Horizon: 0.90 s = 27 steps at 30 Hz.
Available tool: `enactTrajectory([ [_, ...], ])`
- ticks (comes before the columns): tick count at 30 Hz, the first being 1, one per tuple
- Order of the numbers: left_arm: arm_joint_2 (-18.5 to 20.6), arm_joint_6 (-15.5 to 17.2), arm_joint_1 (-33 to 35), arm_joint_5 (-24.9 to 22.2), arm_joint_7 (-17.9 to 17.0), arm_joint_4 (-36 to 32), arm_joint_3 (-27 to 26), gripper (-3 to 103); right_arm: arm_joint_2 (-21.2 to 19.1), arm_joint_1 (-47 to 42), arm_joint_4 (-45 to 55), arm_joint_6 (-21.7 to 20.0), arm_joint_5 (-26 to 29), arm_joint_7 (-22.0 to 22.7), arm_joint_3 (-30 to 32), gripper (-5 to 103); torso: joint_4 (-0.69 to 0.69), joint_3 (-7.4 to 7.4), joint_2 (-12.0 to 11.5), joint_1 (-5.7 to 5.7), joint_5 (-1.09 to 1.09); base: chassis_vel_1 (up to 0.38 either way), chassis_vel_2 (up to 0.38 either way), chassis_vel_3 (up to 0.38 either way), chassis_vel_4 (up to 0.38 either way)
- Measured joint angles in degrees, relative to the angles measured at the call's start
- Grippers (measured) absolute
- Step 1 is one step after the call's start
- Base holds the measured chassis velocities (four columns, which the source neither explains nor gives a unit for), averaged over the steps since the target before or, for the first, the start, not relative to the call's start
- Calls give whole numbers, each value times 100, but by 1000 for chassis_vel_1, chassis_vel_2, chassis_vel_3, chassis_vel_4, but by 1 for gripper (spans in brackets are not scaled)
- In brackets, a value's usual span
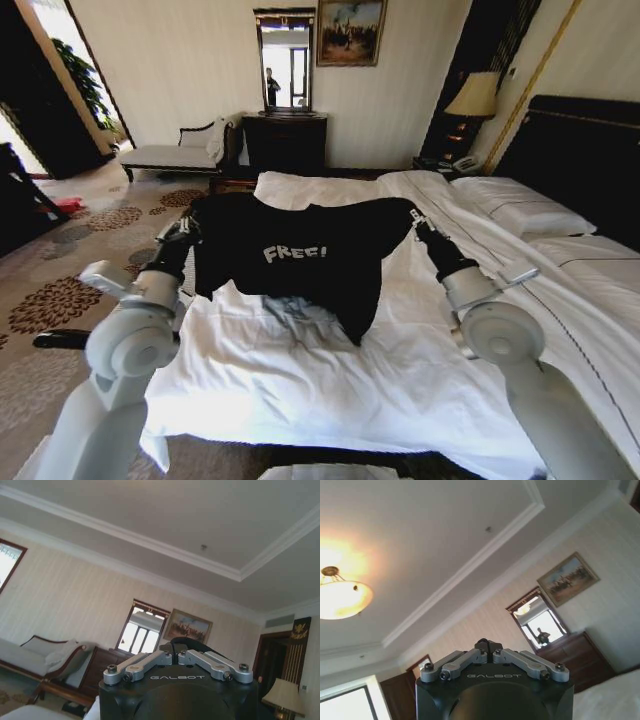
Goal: Fold the clothes on the bed.
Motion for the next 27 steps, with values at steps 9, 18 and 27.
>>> enactTrajectory([
  [9,821,-83,93,-926,-1,-510,-1070,0,-954,-441,760,90,758,96,954,0,0,-1,0,-1,0,0,0,0,0],
  [18,1450,-91,151,-2146,-48,-505,-2386,0,-1709,-568,751,167,2011,27,2310,0,-1,1,0,1,0,0,0,0,0],
  [27,1616,-71,406,-2958,-183,-494,-3319,0,-2010,-666,734,102,2711,32,3202,0,-1,0,0,0,0,0,0,0,0],
])
